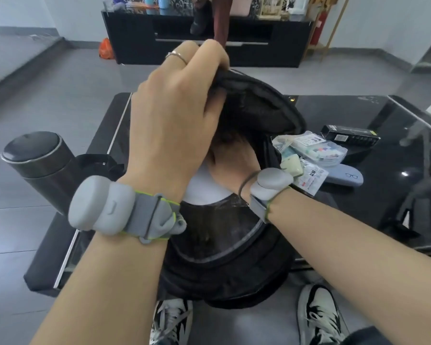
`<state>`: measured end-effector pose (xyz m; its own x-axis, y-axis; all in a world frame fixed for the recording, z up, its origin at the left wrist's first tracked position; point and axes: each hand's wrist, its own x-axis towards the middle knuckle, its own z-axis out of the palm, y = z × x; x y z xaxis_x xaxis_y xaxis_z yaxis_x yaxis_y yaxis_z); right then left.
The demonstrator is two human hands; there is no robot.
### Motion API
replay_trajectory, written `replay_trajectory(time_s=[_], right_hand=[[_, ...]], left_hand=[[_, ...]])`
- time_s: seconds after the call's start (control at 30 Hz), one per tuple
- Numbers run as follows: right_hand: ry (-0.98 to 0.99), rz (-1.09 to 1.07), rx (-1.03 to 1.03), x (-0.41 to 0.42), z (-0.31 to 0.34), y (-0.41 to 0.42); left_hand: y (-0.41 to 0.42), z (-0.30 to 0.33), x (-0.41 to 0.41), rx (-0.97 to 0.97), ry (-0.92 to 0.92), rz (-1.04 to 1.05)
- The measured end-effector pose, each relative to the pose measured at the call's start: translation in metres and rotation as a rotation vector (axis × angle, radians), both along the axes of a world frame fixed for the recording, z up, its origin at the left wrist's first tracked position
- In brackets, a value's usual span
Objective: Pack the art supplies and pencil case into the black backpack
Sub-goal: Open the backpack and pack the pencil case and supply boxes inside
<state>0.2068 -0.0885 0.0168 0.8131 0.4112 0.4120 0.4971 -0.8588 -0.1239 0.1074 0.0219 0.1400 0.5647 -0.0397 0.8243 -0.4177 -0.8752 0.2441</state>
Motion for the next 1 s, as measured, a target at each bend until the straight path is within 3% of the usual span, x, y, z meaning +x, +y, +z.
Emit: replay_trajectory(time_s=[0.17, 0.3, 0.37, 0.47, 0.53, 0.73, 0.9, 1.0], right_hand=[[-0.109, 0.031, 0.233, -0.041, 0.001, -0.072], [-0.084, -0.176, 0.361, -0.031, 0.006, -0.124], [0.025, -0.313, 0.290, -0.014, -0.003, -0.147], [0.258, -0.397, -0.126, -0.011, -0.035, -0.171], [0.399, -0.430, -0.275, -0.014, -0.050, -0.176], [0.333, -0.470, -0.065, -0.001, -0.060, -0.180], [0.425, -0.441, -0.219, 0.005, -0.073, -0.202], [0.320, -0.443, -0.117, 0.006, -0.069, -0.205]], left_hand=[[0.004, -0.006, 0.005, -0.064, 0.028, 0.068], [0.000, -0.008, 0.005, -0.072, 0.016, 0.075], [-0.004, -0.008, 0.008, -0.082, 0.020, 0.094], [-0.014, -0.011, 0.012, -0.096, 0.015, 0.100], [-0.023, -0.015, 0.014, -0.079, 0.036, 0.086], [-0.045, -0.027, 0.021, -0.007, 0.118, -0.003], [-0.057, -0.037, 0.030, 0.024, 0.185, -0.042], [-0.063, -0.041, 0.034, 0.026, 0.204, -0.044]])
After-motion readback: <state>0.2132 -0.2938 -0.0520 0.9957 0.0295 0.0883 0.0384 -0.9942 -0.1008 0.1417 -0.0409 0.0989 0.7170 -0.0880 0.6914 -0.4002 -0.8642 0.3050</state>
